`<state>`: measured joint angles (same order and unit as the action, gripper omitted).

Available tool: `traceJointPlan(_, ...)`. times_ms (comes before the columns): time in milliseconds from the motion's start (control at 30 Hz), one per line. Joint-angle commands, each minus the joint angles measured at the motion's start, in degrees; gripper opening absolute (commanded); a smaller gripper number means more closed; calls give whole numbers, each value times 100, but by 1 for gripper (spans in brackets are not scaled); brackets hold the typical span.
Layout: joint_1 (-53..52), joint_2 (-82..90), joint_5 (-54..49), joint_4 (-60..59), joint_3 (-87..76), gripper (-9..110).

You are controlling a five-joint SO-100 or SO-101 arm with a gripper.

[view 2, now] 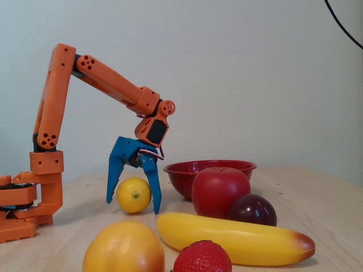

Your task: Put the lemon in the red bowl.

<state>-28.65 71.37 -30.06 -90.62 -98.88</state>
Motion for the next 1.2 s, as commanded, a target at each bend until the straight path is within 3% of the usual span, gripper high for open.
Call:
traceJointPlan(0,-53,185,79,26,431,37)
traceJointPlan(633,53,264,149,79,281,28)
traceJointPlan(1167,272,220,211,53,299,9)
